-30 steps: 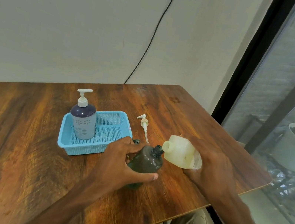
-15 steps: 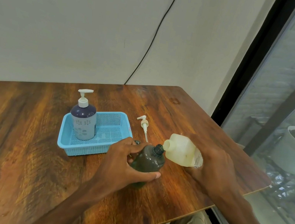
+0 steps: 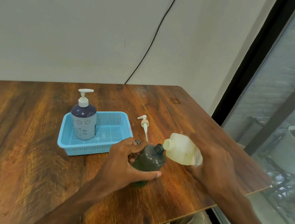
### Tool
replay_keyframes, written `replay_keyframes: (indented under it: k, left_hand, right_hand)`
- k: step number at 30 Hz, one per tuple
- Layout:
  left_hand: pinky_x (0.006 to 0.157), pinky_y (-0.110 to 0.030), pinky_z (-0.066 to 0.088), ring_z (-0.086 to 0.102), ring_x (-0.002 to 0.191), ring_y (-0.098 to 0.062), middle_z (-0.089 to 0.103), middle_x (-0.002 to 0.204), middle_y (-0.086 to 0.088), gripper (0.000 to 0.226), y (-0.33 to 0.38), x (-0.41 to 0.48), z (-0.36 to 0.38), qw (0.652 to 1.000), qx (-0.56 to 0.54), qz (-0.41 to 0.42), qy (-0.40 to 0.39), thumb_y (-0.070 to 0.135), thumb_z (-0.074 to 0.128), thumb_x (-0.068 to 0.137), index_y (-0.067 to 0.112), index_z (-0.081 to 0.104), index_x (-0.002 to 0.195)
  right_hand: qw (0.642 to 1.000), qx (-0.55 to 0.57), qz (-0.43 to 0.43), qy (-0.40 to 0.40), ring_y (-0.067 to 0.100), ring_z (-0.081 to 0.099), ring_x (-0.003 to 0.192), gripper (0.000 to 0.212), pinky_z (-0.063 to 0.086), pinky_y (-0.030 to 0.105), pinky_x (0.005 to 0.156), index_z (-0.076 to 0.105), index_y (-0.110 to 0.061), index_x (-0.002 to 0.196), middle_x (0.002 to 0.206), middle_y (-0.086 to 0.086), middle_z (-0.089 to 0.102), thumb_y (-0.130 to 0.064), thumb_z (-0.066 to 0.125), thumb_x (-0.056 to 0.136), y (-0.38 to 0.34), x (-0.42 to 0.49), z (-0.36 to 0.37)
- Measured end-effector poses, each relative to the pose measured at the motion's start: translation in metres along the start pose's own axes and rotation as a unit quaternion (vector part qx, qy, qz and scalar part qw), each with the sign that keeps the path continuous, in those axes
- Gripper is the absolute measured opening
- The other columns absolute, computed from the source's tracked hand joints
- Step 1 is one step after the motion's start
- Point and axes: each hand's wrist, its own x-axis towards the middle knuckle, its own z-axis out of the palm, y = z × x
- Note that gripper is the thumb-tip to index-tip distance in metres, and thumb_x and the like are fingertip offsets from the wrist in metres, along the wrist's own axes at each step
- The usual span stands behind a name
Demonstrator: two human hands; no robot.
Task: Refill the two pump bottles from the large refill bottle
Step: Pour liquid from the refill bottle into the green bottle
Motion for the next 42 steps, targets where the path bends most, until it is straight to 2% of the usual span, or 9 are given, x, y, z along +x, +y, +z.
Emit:
replay_keyframes:
  k: [5,16,23,27,30,33,36,39,42]
  left_hand:
    - [0.065,-0.019,0.053,0.059,0.095,-0.004,0.063,0.094,0.017,0.056,-0.0031,0.0009,0.0025,1.000,-0.001,0.005,0.003,0.075,0.085,0.059,0.072,0.057,0.107]
    - [0.066,-0.026,0.055,0.060,0.093,-0.008,0.063,0.092,0.014,0.054,-0.0046,0.0013,0.0038,1.000,-0.011,0.000,0.008,0.073,0.086,0.059,0.070,0.058,0.106]
    - [0.063,-0.020,0.052,0.059,0.093,-0.007,0.062,0.091,0.016,0.054,-0.0037,0.0016,0.0041,1.000,-0.015,0.011,0.019,0.072,0.086,0.059,0.072,0.058,0.105]
    - [0.065,-0.016,0.051,0.058,0.093,-0.004,0.061,0.093,0.017,0.061,-0.0045,0.0017,0.0049,1.000,-0.014,0.002,0.014,0.070,0.087,0.060,0.061,0.061,0.114]
    - [0.068,-0.018,0.054,0.060,0.098,-0.003,0.063,0.096,0.017,0.060,-0.0038,0.0018,0.0056,1.000,-0.020,0.000,0.012,0.067,0.089,0.060,0.063,0.059,0.112]
    - [0.069,-0.012,0.052,0.058,0.102,0.003,0.062,0.097,0.020,0.064,-0.0037,0.0017,0.0064,1.000,-0.018,-0.004,0.013,0.063,0.091,0.061,0.058,0.060,0.116]
    - [0.070,-0.011,0.052,0.058,0.102,0.003,0.062,0.098,0.019,0.068,-0.0052,0.0013,0.0072,1.000,-0.012,-0.005,0.011,0.064,0.091,0.061,0.054,0.062,0.121]
    - [0.068,-0.011,0.051,0.057,0.103,0.003,0.062,0.099,0.019,0.066,-0.0046,0.0010,0.0071,1.000,-0.020,-0.001,0.013,0.063,0.091,0.061,0.056,0.060,0.119]
    - [0.068,-0.019,0.055,0.059,0.098,-0.004,0.063,0.096,0.015,0.061,-0.0041,0.0017,0.0078,1.000,-0.014,0.009,0.018,0.067,0.089,0.060,0.066,0.057,0.112]
  right_hand:
    - [1.000,-0.009,-0.004,0.004,0.031,0.066,0.106,0.074,0.053,0.044,0.074,0.061,-0.025,0.132,0.115,0.003,0.073,-0.018,0.092,0.065,-0.0003,0.0016,-0.0015]
    - [1.000,-0.011,0.001,0.001,0.036,0.066,0.109,0.074,0.055,0.050,0.077,0.063,-0.020,0.131,0.117,0.008,0.072,-0.016,0.093,0.063,0.0018,0.0040,0.0011]
    - [1.000,-0.013,0.008,-0.009,0.029,0.062,0.116,0.075,0.053,0.047,0.082,0.057,-0.029,0.137,0.124,0.002,0.070,-0.025,0.090,0.070,0.0011,0.0051,0.0004]
    - [1.000,-0.008,0.012,-0.019,0.029,0.061,0.119,0.072,0.054,0.048,0.085,0.057,-0.029,0.137,0.126,0.002,0.069,-0.027,0.088,0.072,0.0013,0.0066,-0.0009]
    - [1.000,-0.007,0.012,-0.019,0.030,0.061,0.120,0.073,0.055,0.051,0.085,0.057,-0.028,0.137,0.127,0.002,0.068,-0.026,0.089,0.071,0.0017,0.0064,-0.0017]
    - [1.000,-0.013,0.011,-0.018,0.030,0.061,0.120,0.074,0.054,0.052,0.086,0.057,-0.029,0.137,0.127,0.001,0.068,-0.026,0.089,0.070,0.0024,0.0068,-0.0011]
    - [1.000,-0.020,0.012,-0.017,0.031,0.062,0.119,0.075,0.055,0.052,0.085,0.058,-0.028,0.136,0.126,0.002,0.069,-0.025,0.090,0.069,0.0025,0.0060,-0.0008]
    - [1.000,-0.018,0.011,-0.018,0.031,0.061,0.120,0.075,0.054,0.052,0.086,0.058,-0.028,0.136,0.127,0.002,0.068,-0.026,0.090,0.068,0.0029,0.0057,-0.0011]
    - [1.000,-0.011,0.001,-0.012,0.030,0.062,0.119,0.072,0.055,0.052,0.086,0.059,-0.029,0.134,0.127,0.001,0.068,-0.029,0.089,0.069,0.0038,0.0066,-0.0017]
